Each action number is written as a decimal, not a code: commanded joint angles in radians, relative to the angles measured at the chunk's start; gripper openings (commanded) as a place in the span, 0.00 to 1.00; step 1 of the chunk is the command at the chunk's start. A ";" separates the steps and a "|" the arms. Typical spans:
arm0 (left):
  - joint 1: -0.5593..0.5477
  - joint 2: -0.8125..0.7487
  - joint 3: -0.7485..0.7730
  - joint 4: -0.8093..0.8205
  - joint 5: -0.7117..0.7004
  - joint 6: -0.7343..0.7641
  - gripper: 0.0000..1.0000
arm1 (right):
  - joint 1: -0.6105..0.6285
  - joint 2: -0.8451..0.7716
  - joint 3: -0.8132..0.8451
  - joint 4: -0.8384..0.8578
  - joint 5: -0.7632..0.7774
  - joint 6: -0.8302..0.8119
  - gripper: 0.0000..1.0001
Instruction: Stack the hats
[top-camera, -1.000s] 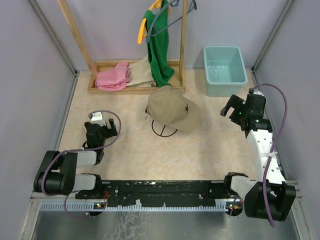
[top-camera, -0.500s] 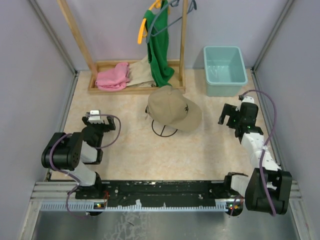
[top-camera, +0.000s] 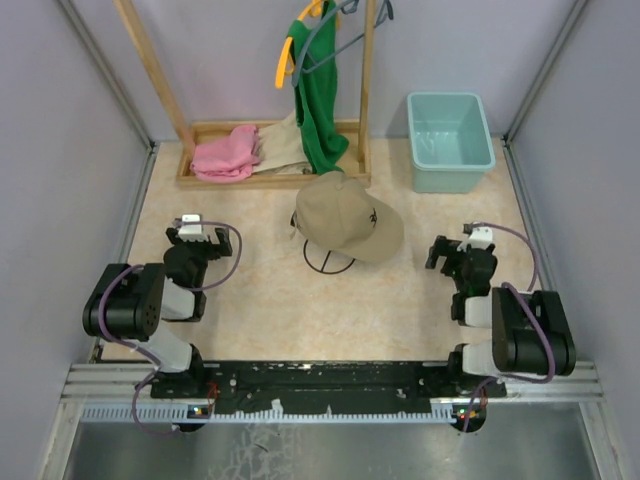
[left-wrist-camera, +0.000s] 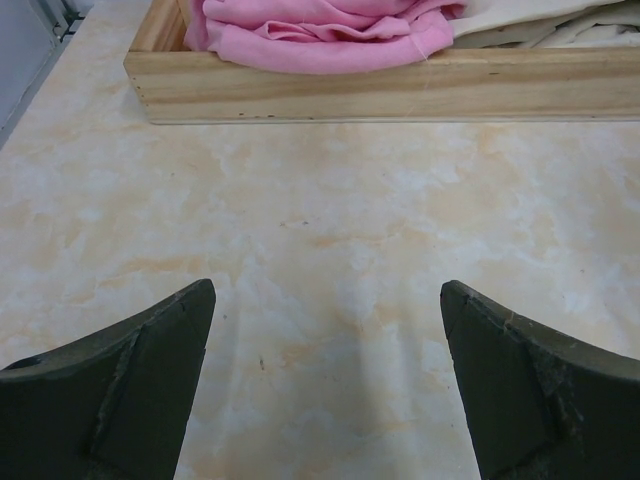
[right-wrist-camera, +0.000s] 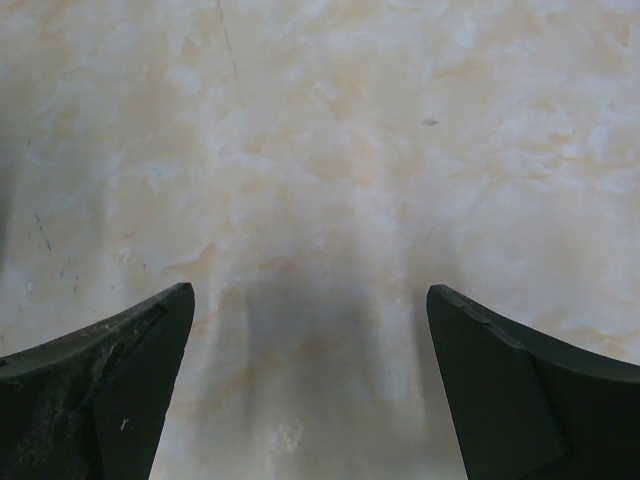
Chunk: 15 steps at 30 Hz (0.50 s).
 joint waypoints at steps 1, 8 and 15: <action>0.005 -0.011 0.005 0.000 0.013 -0.004 0.99 | 0.060 0.119 -0.082 0.610 0.073 -0.072 0.99; 0.005 -0.011 0.006 -0.001 0.010 -0.003 0.99 | 0.131 0.124 0.009 0.421 0.175 -0.122 0.99; 0.004 -0.011 0.007 0.000 0.010 -0.003 0.99 | 0.131 0.117 -0.006 0.444 0.168 -0.125 0.99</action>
